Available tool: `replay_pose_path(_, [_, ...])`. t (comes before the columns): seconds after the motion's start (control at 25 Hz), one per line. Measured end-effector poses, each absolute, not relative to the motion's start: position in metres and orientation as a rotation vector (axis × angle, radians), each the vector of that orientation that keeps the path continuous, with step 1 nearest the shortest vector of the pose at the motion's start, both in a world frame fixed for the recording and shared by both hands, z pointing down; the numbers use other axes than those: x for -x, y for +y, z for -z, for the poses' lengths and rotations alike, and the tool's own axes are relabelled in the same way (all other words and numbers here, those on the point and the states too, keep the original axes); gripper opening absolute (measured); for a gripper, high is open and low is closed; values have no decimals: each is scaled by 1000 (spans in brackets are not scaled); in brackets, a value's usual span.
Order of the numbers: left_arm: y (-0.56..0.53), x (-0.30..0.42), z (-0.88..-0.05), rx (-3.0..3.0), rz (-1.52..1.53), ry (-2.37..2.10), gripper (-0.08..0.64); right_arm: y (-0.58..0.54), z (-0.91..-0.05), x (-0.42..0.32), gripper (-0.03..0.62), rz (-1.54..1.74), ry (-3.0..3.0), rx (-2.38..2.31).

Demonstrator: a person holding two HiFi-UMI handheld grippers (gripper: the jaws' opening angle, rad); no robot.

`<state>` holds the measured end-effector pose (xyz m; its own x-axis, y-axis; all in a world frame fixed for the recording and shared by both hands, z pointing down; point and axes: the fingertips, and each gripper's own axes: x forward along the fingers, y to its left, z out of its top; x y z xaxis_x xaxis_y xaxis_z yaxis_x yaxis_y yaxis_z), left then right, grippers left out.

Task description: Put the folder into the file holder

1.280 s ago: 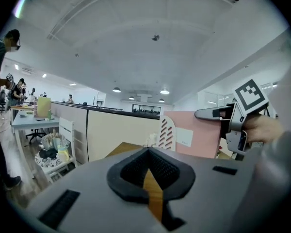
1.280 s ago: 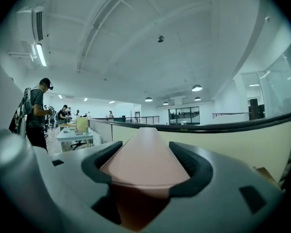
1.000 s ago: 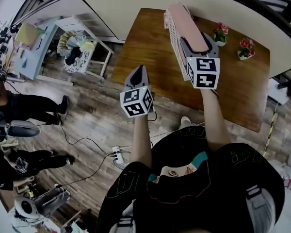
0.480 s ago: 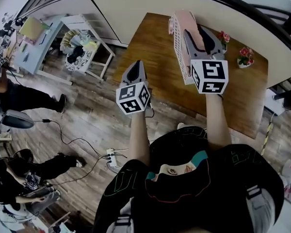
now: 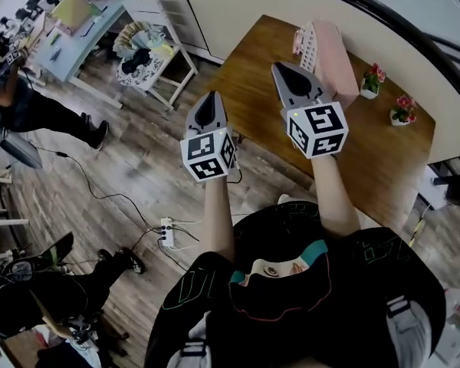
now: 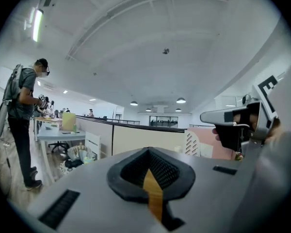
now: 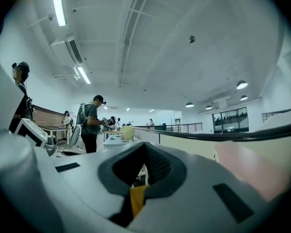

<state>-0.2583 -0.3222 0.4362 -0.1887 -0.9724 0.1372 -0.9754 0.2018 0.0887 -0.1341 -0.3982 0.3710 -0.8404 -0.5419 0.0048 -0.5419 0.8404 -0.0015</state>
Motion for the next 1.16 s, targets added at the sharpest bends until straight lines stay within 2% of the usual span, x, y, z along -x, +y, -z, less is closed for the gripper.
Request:
replay_pose_path(0.36, [-286,281,-468,-1730,-63,-2358,-2,-384,-440,159,3,-129,-2884,-785])
replay_pose_path(1.16, [-314,232,-505,-1795,-191,-2223,-3,-407,-448,129,3,-131,-2903,-817])
